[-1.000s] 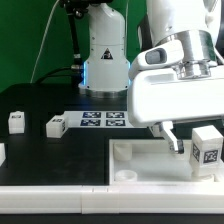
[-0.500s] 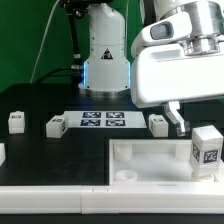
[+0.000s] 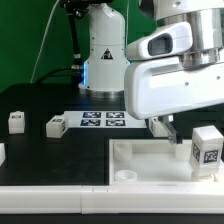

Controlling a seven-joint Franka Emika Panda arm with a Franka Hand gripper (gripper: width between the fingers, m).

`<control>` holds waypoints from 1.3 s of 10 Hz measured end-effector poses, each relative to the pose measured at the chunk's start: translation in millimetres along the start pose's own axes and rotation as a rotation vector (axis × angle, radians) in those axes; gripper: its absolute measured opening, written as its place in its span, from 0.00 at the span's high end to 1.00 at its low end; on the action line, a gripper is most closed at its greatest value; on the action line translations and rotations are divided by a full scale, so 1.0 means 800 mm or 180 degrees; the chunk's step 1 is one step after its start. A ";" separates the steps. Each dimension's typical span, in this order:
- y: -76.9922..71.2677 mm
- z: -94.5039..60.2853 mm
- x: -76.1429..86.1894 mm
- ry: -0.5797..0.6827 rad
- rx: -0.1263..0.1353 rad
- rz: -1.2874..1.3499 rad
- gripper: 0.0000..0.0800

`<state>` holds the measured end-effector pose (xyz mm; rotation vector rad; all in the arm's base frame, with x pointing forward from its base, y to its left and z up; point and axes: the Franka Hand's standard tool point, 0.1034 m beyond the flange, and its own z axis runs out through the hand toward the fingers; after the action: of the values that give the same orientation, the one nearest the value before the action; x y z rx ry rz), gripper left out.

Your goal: Assemble one leg

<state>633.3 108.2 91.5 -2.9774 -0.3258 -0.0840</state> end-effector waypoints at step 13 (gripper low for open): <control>-0.003 0.006 0.014 -0.0547 0.0129 0.0283 0.19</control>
Offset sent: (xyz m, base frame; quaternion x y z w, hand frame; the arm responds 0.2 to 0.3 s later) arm 0.0000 0.0000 0.0000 0.0000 0.0000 0.0000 1.0000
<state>644.2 113.8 87.6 -2.9596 -0.2109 0.1869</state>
